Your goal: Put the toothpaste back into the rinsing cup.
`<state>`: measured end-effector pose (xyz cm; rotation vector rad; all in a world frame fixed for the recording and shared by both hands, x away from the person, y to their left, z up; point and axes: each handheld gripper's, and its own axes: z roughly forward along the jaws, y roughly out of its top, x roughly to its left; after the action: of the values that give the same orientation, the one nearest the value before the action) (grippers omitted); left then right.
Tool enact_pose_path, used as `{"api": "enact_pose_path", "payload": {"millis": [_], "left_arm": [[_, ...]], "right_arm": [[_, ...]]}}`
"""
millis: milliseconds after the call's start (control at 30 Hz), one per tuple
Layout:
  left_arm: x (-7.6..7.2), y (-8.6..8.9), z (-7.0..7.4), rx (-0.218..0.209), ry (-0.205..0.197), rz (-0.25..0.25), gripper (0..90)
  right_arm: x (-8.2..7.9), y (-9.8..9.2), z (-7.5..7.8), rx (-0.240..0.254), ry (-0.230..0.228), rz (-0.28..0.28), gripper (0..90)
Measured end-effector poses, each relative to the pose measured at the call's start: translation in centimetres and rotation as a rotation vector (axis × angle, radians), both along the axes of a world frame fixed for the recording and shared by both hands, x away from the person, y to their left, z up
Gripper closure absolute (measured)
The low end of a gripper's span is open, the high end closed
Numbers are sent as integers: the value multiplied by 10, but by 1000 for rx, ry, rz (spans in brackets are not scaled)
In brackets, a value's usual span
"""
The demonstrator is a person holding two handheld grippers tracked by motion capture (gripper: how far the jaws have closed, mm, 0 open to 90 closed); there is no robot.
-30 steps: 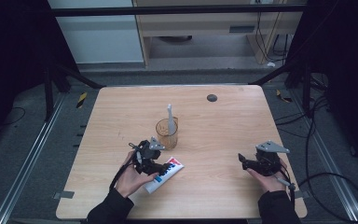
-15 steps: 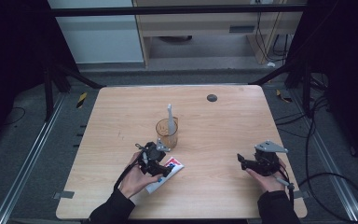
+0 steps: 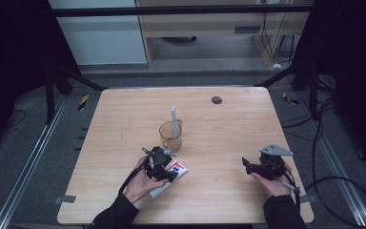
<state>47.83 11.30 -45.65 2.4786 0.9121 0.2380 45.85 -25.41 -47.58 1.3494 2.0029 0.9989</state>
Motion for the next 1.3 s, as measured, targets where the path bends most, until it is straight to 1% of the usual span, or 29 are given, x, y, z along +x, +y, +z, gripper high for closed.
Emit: {"api": "enact_pose_path", "payload": {"millis": [233, 267, 333, 433, 833, 1067, 1167, 1300], "left_arm": [[2, -5, -6, 11, 20, -7, 408], [2, -6, -7, 14, 26, -6, 405], [3, -7, -9, 26, 25, -7, 397], [4, -7, -11, 25, 37, -4, 388], [9, -10, -17, 42, 68, 2, 365], [9, -11, -18, 48, 72, 7, 379], [8, -12, -17, 58, 69, 8, 394], [8, -12, -16, 50, 84, 11, 438]], "right_arm": [[1, 0, -1, -1, 6, -1, 202], [1, 1, -1, -4, 6, 0, 202], [1, 1, -1, -5, 6, 3, 202], [1, 1, -1, -12, 7, 5, 201], [2, 2, -1, -11, 7, 5, 200], [2, 2, -1, -11, 9, 4, 200], [2, 2, -1, -11, 9, 4, 200], [2, 2, -2, -15, 9, 4, 201]]}}
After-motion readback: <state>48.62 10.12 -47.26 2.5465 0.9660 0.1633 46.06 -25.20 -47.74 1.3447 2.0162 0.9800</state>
